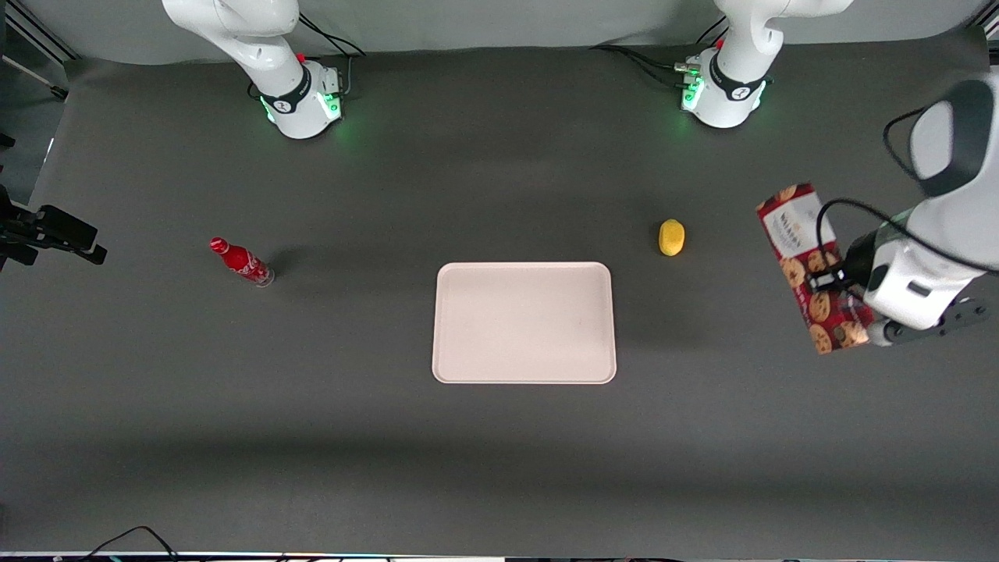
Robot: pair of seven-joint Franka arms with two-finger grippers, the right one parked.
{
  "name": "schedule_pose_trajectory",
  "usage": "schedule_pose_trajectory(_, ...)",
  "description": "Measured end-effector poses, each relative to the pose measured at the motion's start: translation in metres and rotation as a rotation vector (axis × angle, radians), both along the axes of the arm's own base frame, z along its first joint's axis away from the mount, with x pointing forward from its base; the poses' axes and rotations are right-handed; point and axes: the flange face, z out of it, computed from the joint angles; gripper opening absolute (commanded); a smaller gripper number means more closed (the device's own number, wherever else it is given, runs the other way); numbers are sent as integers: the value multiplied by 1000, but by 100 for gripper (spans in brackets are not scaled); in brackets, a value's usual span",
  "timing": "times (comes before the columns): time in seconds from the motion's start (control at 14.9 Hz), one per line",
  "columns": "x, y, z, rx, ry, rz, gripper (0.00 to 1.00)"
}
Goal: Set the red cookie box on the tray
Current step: 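Lift the box upright with the left gripper, then carry the held box over the pink tray with the left gripper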
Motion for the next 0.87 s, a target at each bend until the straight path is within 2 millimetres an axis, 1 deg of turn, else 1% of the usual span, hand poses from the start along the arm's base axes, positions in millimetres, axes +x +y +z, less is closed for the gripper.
schedule_pose_trajectory(0.07,-4,0,22,0,10,-8,0)
schedule_pose_trajectory(0.13,-6,0,37,-1,11,-16,0)
schedule_pose_trajectory(0.2,-7,1,45,-2,9,-22,0)
schedule_pose_trajectory(0.34,-6,0,45,-4,12,-41,0)
schedule_pose_trajectory(0.4,-5,-4,42,-8,17,-61,0)
schedule_pose_trajectory(0.47,-5,-14,40,-14,20,-85,0)
schedule_pose_trajectory(0.54,-6,-31,38,-21,22,-115,0)
schedule_pose_trajectory(0.6,-8,-53,37,-31,14,-154,0)
schedule_pose_trajectory(0.74,-13,-105,36,-56,-21,-225,0)
schedule_pose_trajectory(0.87,-19,-156,31,-84,-58,-262,0)
